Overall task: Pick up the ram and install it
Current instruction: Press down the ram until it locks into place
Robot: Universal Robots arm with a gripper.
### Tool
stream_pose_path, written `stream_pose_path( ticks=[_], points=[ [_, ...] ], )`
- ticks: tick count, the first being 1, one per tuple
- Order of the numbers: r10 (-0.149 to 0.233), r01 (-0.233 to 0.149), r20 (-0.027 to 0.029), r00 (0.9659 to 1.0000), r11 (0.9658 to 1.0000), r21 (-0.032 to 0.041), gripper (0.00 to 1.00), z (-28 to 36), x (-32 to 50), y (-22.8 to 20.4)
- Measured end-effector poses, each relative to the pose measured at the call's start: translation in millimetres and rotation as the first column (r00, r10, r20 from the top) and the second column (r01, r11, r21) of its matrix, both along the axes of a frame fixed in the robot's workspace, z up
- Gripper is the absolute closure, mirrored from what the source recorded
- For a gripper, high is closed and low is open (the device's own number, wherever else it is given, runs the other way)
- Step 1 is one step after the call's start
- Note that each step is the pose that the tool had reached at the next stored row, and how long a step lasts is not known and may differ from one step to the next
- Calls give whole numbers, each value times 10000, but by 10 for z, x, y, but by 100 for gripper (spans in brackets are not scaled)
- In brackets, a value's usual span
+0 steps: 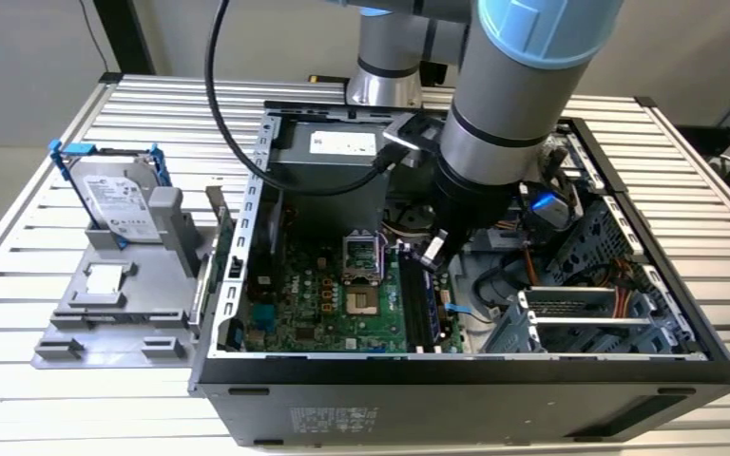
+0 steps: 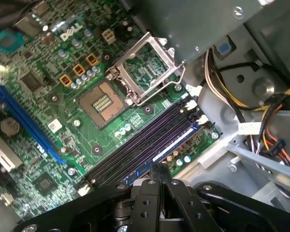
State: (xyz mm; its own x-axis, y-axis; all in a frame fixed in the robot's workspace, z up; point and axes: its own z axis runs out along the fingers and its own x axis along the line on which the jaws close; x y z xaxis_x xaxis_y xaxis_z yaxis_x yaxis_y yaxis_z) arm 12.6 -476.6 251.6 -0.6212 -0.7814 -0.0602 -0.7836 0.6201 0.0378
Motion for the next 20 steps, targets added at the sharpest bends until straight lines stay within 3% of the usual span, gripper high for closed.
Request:
stream_pose_path(
  ticks=[5,8,10,15,20],
  points=[
    [901,-901,52,9959,9959,-5,100,0,-1,0],
    [1443,-1443,75,9895,9895,-7,100,-4,-1,-1],
    [1813,-1813,99,9834,9834,-11,100,-5,-1,0],
    [2695,-2695,167,9628,9630,-26,100,-10,0,0],
    [3548,-3548,240,9346,9349,-49,100,-15,0,0]
  ],
)
